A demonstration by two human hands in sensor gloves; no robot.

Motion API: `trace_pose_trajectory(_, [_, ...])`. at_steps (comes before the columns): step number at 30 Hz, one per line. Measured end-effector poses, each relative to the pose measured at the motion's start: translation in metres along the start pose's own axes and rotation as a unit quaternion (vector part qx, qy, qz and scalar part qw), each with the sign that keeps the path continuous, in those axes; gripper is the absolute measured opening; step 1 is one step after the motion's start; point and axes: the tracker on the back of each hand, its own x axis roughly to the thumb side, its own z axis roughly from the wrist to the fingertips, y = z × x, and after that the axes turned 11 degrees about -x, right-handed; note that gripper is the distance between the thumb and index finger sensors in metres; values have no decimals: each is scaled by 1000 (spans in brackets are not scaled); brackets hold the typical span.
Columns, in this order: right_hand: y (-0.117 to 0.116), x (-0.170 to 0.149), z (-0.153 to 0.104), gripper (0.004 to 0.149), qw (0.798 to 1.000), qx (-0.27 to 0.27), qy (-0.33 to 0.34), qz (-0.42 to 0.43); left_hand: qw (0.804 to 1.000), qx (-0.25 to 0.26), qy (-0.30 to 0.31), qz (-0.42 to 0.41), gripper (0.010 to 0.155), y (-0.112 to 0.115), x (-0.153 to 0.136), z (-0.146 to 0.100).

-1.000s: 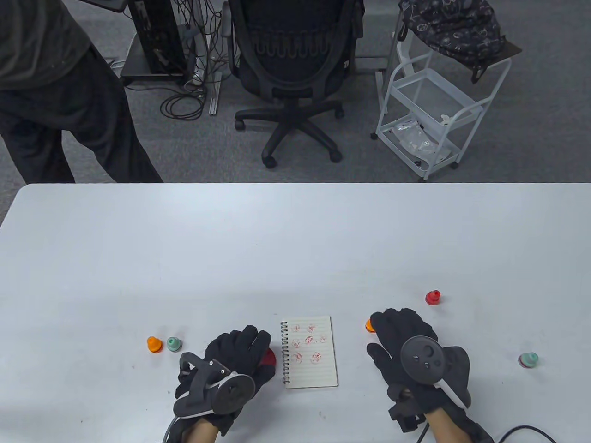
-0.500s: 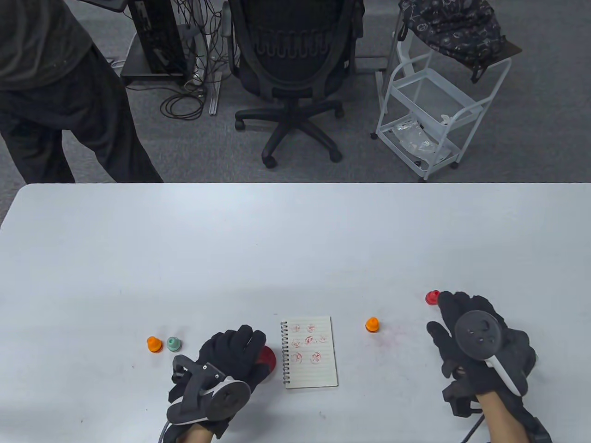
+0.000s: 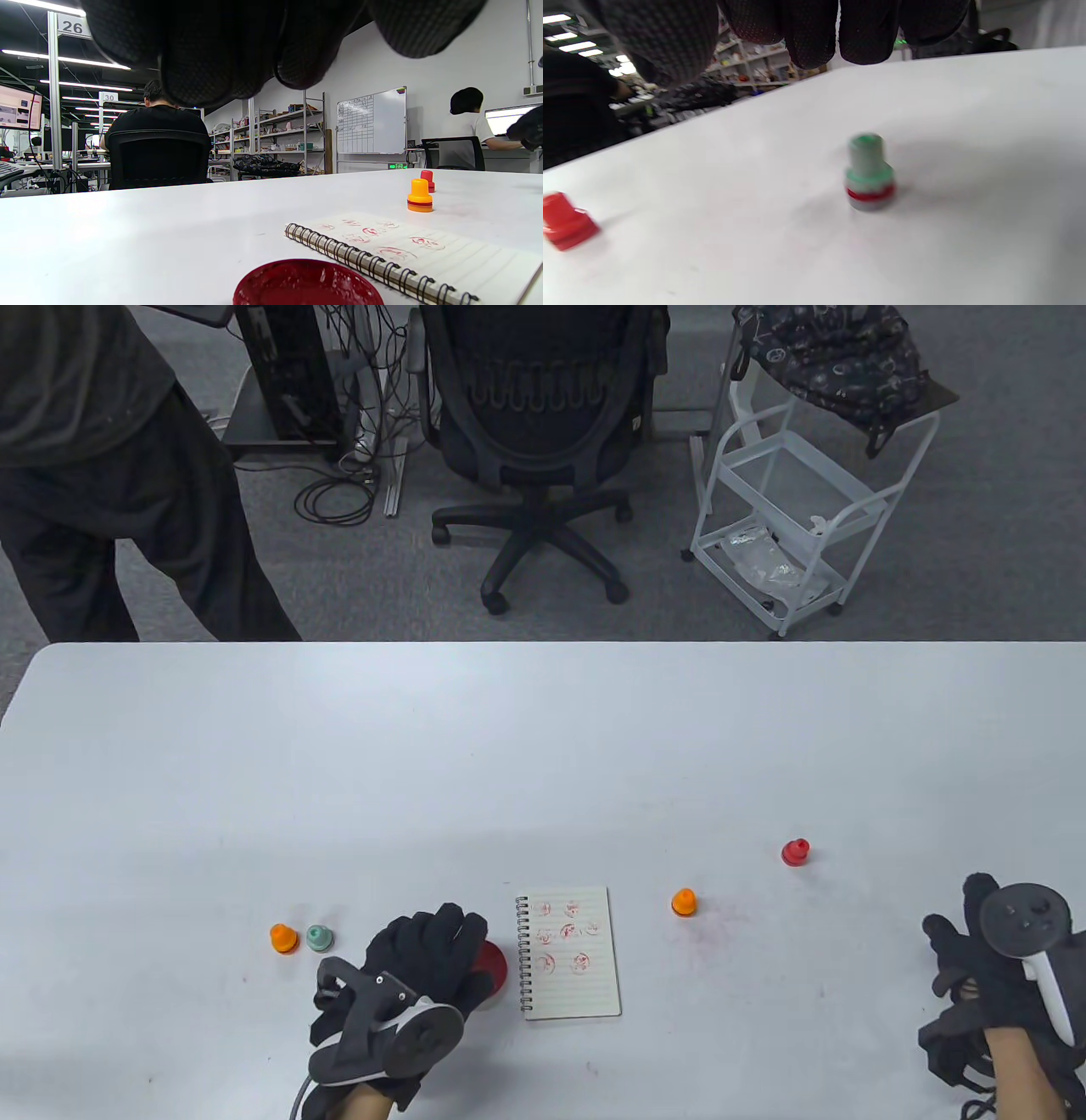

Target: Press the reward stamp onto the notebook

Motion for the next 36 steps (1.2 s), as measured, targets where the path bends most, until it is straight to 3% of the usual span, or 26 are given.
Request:
trace_pose_trajectory(4, [-23,-12,4,80,999,21,-37,-32,1000,-2,-2,-2,61,0,0,0])
trace_pose_trajectory(10, [-40,-19,6,80,996,23,-45,-67,1000,-6,-7,-2,61,0,-1,0])
trace_pose_trajectory(20, [-51,-16,7,73,993,34,-45,-108,1000,-18,-12,-5,60,1,-2,1])
trace_pose_trajectory(28, [-52,-14,5,60,991,0,-30,-134,1000,-17,-13,-6,60,0,-3,1])
trace_pose_trajectory(32, [-45,-12,2,61,996,-20,-19,-89,1000,-15,-14,-6,60,0,-3,0])
trace_pose_trajectory(36, [-35,-1,-6,64,998,-32,44,-14,1000,-13,-15,-6,60,-1,-4,0])
